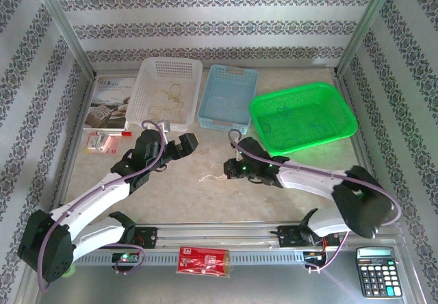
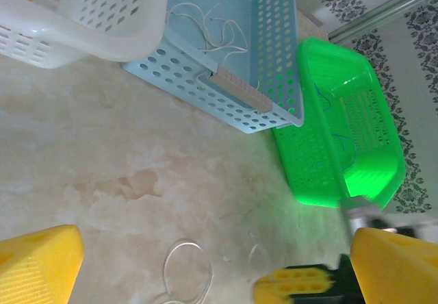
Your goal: Untangle the cables
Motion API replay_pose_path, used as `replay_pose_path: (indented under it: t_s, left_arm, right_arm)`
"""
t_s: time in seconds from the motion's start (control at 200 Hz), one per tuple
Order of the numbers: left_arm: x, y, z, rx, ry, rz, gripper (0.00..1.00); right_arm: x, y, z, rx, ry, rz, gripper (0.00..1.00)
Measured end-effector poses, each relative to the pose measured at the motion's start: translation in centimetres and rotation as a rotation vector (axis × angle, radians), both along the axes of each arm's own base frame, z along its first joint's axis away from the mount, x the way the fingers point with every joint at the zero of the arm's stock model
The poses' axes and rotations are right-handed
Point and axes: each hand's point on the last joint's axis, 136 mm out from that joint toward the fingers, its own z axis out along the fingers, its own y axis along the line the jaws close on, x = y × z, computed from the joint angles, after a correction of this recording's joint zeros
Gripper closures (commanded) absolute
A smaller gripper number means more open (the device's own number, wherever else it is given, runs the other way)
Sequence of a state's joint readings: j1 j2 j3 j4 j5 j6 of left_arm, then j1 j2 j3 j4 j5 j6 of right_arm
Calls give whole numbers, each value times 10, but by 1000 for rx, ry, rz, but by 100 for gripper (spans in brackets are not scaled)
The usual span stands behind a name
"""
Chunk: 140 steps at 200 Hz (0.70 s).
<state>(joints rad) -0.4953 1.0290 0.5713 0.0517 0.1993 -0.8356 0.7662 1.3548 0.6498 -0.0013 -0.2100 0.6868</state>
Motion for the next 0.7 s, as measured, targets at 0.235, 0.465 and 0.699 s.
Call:
replay_pose_path:
  t_s: [0.235, 0.465, 0.699]
  left_arm:
    - [2, -16, 9, -31, -2, -72, 0]
    - [10, -37, 31, -91, -33, -150, 0]
    - [15, -44, 45, -121, -78, -174, 0]
  right_arm:
    - [31, 0, 126, 178, -246, -15, 100]
    - [41, -4, 178, 230, -335, -9, 100]
    - [40, -5, 183, 222, -339, 7, 100]
